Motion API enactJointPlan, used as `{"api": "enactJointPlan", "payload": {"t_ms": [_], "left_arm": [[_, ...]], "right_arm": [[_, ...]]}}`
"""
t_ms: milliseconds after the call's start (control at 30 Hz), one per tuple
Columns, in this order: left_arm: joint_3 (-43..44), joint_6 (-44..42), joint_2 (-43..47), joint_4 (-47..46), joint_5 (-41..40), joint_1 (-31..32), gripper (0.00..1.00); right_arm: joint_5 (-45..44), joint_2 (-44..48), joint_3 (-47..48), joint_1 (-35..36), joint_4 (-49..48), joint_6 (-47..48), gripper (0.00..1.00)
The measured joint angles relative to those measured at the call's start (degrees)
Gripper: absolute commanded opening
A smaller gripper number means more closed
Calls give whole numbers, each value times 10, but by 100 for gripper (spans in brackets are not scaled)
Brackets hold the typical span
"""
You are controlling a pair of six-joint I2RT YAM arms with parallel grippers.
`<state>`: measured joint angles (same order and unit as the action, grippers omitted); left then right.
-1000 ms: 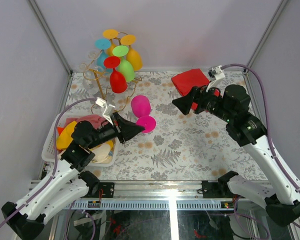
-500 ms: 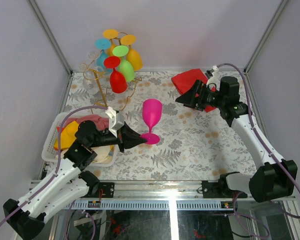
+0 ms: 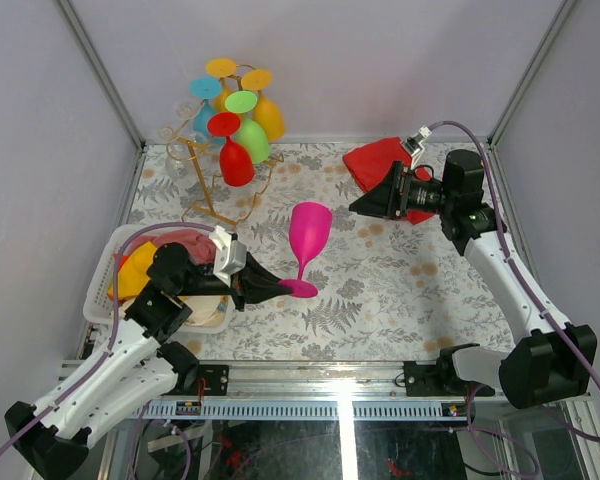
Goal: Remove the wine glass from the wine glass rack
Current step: Place the wine glass at the center of the board.
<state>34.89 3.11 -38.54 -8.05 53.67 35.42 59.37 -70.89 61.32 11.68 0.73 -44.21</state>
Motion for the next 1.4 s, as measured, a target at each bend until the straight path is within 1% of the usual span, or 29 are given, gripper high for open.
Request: {"api": "enactJointPlan", "payload": {"t_ms": [400, 867, 1133, 1400], "left_arm": [[0, -31, -4, 17, 31, 0, 0], [0, -54, -4, 25, 63, 0, 0], [21, -94, -4, 66, 79, 0, 0], [27, -132, -4, 109, 84, 0, 0]], "right_arm": [[47, 5, 15, 4, 2, 18, 93], [61, 5, 23, 27, 12, 35, 93], [63, -5, 57, 57, 21, 45, 92], [61, -22, 63, 72, 34, 50, 92]]}}
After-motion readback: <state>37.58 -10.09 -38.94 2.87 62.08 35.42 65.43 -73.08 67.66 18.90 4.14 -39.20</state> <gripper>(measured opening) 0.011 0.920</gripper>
